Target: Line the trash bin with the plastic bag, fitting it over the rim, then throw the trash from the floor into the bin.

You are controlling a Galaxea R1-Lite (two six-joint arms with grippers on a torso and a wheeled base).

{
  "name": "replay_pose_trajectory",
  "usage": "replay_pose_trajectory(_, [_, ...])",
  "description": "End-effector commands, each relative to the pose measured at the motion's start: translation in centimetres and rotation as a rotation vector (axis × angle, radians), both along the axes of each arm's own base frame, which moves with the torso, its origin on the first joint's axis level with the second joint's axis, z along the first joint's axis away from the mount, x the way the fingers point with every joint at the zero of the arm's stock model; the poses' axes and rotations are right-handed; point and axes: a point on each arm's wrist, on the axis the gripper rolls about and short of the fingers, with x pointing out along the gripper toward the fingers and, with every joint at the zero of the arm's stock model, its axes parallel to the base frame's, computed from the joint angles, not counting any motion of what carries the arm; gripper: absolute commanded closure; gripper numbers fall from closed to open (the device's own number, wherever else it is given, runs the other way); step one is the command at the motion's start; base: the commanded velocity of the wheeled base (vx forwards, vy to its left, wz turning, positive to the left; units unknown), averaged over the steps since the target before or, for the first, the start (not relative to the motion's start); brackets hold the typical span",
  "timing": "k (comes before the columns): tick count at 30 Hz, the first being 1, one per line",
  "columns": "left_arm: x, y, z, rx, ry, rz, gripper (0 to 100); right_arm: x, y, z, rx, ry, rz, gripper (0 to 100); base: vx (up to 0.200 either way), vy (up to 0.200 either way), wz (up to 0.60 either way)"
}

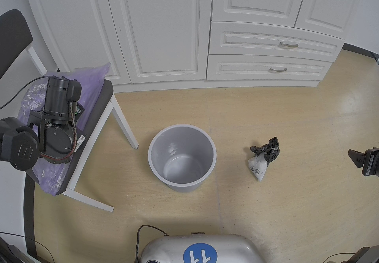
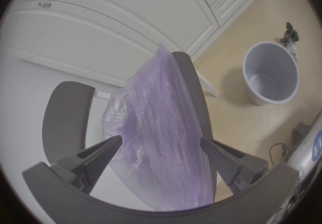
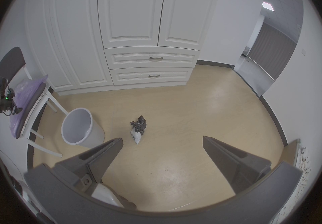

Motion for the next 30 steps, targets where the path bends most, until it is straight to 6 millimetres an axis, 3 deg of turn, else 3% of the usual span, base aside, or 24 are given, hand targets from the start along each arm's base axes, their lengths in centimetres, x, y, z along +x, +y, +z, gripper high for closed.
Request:
replay_pose_trajectory(1, [-0.2, 0.4, 0.4, -0.004, -0.012, 0.010, 0, 0.0, 0.0, -0.1, -0.001, 0.003, 0.003, 0, 0.000, 0.000, 0.00])
replay_pose_trajectory(19, [1.4, 1.1, -2.0, 0.043, 0.060, 0.044, 0, -0.2, -0.7, -0.3, -0.019, 0.018, -0.001, 0, 0.000, 0.000, 0.00])
replay_pose_trajectory(30, [2.9, 2.1, -2.1, 0.104, 0.023, 0.078, 0, -0.2, -0.8, -0.4, -0.016, 0.019, 0.004, 0, 0.000, 0.000, 0.00])
